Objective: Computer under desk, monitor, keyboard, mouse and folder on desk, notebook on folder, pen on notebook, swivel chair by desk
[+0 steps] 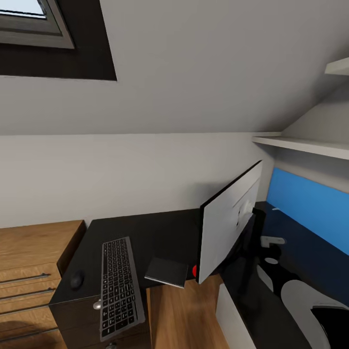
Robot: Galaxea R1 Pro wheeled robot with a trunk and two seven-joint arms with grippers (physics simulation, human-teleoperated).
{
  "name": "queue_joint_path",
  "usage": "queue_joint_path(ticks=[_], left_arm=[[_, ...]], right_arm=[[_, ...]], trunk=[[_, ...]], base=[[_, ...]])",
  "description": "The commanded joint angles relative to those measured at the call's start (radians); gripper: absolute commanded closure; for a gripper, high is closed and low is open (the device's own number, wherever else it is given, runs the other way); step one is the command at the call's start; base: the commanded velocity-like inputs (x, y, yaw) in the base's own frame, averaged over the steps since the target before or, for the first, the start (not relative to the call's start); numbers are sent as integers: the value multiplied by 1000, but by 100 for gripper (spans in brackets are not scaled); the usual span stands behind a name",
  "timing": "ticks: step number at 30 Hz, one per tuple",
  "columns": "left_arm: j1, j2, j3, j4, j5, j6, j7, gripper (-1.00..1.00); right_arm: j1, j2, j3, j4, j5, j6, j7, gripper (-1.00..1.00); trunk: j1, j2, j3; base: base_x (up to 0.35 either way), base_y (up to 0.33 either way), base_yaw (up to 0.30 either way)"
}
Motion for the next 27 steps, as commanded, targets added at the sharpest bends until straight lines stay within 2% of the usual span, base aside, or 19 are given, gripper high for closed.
queue_joint_path(ticks=[1,8,18,27], left_arm=[[0,0,-2,-2,3,-1,3,-100],[0,-1,-1,-2,3,-2,2,-100],[0,0,-1,-2,3,-1,2,-100],[0,0,-1,-2,3,0,1,-100]], right_arm=[[-1,-1,3,1,-4,-4,-2,-100],[-1,-20,2,1,-6,-5,-2,-100],[-1,-22,2,2,-7,-5,-2,-100],[-1,-22,2,2,-6,-5,-2,-100]], trunk=[[0,-1,-1],[0,-1,-1],[0,-1,-1],[0,-1,-1]], base=[[6,-1,0],[120,-4,0],[42,-3,0],[145,0,0]])
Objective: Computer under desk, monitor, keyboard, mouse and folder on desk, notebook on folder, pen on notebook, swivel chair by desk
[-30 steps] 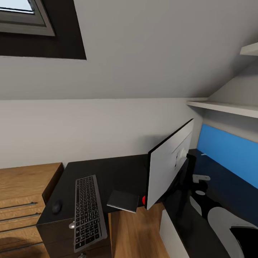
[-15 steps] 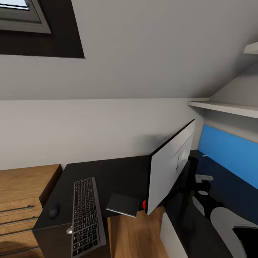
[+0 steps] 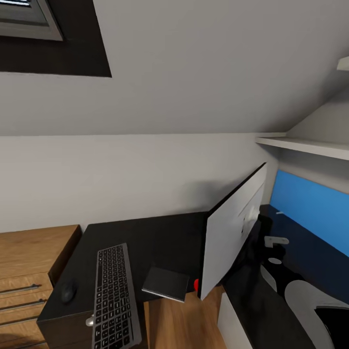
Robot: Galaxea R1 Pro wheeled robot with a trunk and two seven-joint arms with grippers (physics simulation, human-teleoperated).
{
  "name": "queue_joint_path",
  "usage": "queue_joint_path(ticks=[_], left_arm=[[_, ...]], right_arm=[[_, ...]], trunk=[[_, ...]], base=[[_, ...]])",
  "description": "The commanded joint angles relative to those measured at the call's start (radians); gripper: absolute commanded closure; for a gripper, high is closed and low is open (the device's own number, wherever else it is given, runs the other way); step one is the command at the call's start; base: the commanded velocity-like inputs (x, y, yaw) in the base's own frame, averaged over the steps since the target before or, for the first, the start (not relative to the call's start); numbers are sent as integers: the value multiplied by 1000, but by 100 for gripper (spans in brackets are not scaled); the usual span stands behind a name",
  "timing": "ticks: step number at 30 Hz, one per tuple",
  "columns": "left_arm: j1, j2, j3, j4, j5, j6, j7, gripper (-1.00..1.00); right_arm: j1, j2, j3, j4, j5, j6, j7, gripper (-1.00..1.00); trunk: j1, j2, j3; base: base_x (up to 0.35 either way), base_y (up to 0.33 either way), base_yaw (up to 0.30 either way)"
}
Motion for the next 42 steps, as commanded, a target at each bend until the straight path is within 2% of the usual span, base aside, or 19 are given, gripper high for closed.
queue_joint_path(ticks=[1,18,19,42], left_arm=[[0,0,-2,-2,3,-1,3,-100],[1,0,-2,-1,3,3,1,-100],[1,0,-2,-1,3,4,1,-100],[1,0,-2,0,3,4,-2,-100]], right_arm=[[-1,0,3,1,-5,-4,-2,-100],[-1,0,2,-2,-4,-5,-2,-100],[-1,0,2,-2,-4,-5,-2,100],[-1,-2,2,-4,-2,-5,-2,100]], trunk=[[0,-1,-1],[0,-1,-1],[0,-1,-1],[0,-1,-1]], base=[[51,0,0],[59,0,0],[1,0,0],[-6,0,0]])
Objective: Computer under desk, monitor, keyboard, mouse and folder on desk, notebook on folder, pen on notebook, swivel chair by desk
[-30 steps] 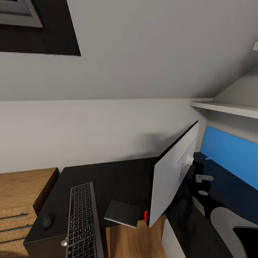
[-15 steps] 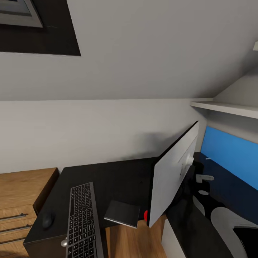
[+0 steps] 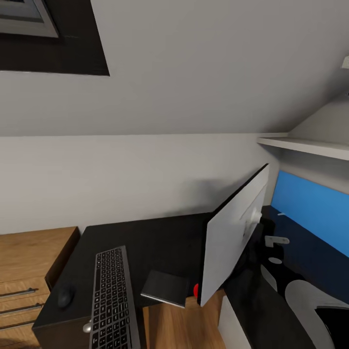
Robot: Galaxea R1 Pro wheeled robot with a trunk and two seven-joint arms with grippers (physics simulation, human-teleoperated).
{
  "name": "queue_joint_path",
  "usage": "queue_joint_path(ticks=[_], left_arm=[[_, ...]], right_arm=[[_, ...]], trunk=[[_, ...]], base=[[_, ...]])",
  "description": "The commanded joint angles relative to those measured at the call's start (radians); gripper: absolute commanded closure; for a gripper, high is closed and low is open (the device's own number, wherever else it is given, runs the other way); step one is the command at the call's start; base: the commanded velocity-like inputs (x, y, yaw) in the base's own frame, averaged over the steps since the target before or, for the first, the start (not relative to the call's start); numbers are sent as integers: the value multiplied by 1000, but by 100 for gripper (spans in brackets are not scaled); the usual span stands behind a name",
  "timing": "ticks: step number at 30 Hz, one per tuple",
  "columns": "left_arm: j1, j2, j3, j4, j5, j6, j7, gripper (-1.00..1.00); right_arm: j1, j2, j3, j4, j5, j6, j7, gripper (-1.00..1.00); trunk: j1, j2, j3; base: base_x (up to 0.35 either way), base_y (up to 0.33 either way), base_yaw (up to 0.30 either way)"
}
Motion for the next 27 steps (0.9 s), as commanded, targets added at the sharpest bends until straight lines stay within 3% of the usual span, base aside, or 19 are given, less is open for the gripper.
queue_joint_path(ticks=[1,8,27], left_arm=[[0,0,-2,-2,4,-1,3,-100],[0,0,-2,-2,4,-1,4,-100],[0,0,-2,-2,4,-1,3,-100]], right_arm=[[-1,0,8,1,-6,-4,0,100],[-1,0,8,1,-6,-3,0,100],[-1,0,9,0,-5,-3,0,100]], trunk=[[0,-1,-1],[0,-1,-1],[0,-1,-1]], base=[[-91,0,0],[-220,0,0],[-330,0,0]])
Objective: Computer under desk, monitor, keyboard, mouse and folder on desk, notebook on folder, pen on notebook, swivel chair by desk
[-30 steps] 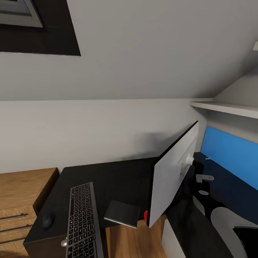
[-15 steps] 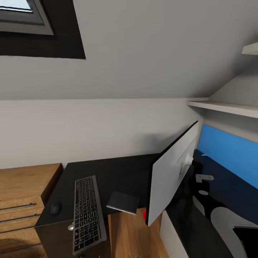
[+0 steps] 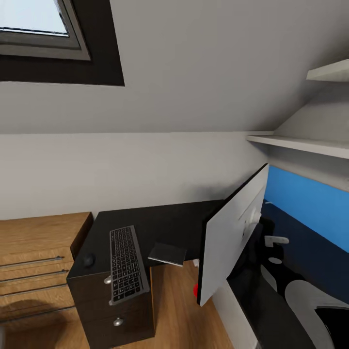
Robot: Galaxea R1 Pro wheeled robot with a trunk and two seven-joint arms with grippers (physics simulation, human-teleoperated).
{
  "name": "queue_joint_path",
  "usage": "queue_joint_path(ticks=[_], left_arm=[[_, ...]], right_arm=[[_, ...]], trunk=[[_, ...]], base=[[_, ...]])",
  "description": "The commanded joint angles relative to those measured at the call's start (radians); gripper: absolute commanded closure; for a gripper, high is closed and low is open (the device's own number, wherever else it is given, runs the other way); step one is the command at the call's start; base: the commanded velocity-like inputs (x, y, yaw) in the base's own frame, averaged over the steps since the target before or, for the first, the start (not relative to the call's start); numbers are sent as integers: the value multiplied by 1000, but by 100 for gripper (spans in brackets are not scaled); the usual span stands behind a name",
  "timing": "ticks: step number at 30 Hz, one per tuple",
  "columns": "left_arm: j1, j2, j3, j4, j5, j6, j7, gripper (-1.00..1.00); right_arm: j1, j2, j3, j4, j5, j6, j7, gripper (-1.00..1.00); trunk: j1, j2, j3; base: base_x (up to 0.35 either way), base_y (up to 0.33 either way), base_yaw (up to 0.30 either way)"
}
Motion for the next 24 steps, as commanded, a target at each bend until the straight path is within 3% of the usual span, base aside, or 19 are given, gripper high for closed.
queue_joint_path(ticks=[1,24], left_arm=[[0,0,-2,-2,3,-1,3,-100],[0,0,-2,-2,3,-4,3,-100]], right_arm=[[-1,0,3,1,-4,-4,-2,100],[-1,0,4,0,-4,-5,-2,100]], trunk=[[-1,-1,-1],[-1,-1,-1]], base=[[-334,0,0],[-332,0,0]])
